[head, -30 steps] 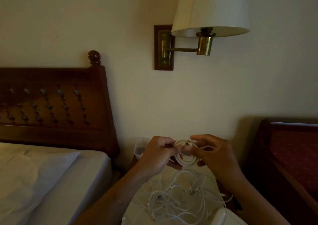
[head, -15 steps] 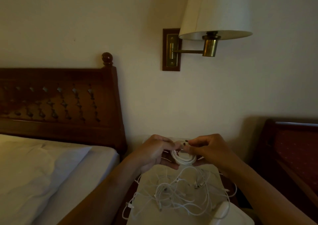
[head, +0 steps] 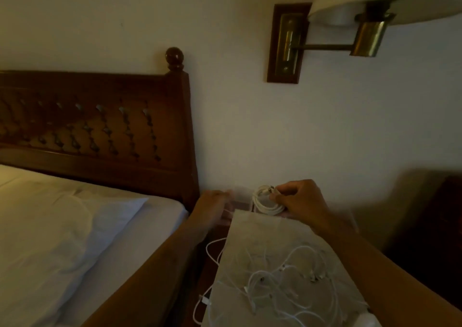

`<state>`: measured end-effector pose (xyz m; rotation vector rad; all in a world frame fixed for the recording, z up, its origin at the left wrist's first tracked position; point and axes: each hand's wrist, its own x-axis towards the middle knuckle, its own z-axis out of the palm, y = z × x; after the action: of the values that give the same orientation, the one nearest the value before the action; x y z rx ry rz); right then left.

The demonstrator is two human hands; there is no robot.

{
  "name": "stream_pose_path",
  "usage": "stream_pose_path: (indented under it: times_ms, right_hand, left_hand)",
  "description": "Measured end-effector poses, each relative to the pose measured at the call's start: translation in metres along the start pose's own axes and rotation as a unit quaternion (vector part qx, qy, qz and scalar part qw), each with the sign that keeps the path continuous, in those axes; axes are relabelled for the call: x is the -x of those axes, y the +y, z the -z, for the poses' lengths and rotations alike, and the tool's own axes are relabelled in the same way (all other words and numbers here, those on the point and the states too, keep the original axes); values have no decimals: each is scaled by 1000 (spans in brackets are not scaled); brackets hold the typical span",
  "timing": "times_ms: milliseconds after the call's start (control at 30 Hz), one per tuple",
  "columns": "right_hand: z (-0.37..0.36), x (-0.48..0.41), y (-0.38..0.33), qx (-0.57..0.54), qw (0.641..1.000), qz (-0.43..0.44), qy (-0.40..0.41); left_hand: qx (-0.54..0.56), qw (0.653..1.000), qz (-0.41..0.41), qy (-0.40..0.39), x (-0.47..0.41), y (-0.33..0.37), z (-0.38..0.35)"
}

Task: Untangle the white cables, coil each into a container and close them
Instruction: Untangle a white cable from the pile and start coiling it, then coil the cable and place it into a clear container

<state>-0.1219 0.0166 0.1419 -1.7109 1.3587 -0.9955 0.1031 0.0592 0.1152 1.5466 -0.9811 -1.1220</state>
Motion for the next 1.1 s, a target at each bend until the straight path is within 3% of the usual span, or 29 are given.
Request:
stream_pose_path:
  times_ms: [100,167,300,433,533,700,833,1033,1100]
  right_hand:
    - [-33,-56,20,83,996,20,-5]
    - [-60,-91,36,107,994,9,-2]
    - [-112,-154,71,171,985,-4,-11]
    - [-151,-195,109,201,977,-41,-52]
    - [-169,-212,125,232,970,-38,-68]
    - [-185,-224,145,291,951,-31,-100]
    - [-192,-226,156,439,894,33,-89]
    - [-198,-227,161,537,839,47,-79]
    - [-200,-226,161,537,840,39,-66]
  left_hand:
    - [-211,976,-17,47,-53,-59,5]
    - [-345,938,-14,13,-77,-96,6]
    - [-401,916,-11,-14,-115,-143,-2]
    - [-509,858,-38,-53,-140,-178,-13]
    - [-536,839,-54,-77,-145,-198,-17]
    - [-516,850,-75,-70,-139,-215,-21]
    - [-508,855,-85,-61,-137,-222,-24]
    - [-489,864,-109,-43,-135,-224,-25]
    - [-491,863,-109,-38,-135,-224,-25]
